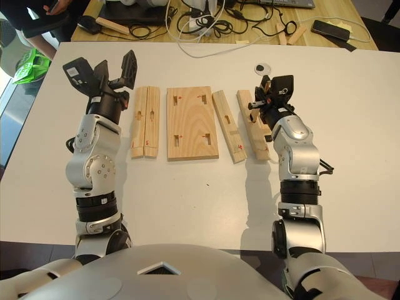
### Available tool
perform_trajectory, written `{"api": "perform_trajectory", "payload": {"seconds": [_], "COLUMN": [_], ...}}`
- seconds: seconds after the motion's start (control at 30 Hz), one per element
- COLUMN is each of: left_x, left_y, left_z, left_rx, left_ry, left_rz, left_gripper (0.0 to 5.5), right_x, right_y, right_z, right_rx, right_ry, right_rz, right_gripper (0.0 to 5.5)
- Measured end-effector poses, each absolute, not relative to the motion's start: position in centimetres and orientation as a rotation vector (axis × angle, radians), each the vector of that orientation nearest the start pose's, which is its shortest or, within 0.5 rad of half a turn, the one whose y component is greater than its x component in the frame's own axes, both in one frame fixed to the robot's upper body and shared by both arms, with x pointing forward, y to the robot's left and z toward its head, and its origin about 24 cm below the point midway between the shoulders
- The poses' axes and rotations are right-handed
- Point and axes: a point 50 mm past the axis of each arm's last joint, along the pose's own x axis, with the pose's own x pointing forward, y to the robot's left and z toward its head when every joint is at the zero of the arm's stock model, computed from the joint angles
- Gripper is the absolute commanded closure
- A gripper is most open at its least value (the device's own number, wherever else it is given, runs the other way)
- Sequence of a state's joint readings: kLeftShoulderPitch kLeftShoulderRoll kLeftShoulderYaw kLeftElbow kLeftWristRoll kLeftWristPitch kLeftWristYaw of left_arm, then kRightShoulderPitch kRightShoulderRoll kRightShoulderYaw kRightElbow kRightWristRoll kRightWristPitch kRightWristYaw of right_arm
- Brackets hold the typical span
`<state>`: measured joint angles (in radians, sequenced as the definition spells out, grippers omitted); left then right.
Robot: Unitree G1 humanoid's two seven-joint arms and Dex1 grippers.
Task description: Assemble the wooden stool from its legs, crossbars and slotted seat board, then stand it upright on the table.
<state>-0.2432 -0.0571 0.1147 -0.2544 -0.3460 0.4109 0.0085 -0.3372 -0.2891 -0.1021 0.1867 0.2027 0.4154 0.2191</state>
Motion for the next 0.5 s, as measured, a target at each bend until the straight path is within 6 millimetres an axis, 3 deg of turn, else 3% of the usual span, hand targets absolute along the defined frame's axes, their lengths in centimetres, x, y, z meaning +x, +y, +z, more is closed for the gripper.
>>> {"api": "perform_trajectory", "payload": {"seconds": [0.23,0.4,0.5], "left_x": [28.7,28.9,29.0], "left_y": [13.7,13.8,13.9], "left_z": [12.4,12.0,11.8], "left_rx": [-0.387,-0.39,-0.393], "left_ry": [-0.079,-0.063,-0.055], "left_rz": [-0.105,-0.102,-0.103], "left_gripper": [1.33,1.33,1.33], "right_x": [31.7,31.1,31.2], "right_y": [-20.6,-20.4,-20.2], "right_z": [6.7,5.7,6.7], "right_rx": [-0.034,-0.022,-0.032], "right_ry": [0.25,0.269,0.215], "right_rz": [0.129,0.133,0.136], "right_gripper": [5.11,4.21,3.73]}}
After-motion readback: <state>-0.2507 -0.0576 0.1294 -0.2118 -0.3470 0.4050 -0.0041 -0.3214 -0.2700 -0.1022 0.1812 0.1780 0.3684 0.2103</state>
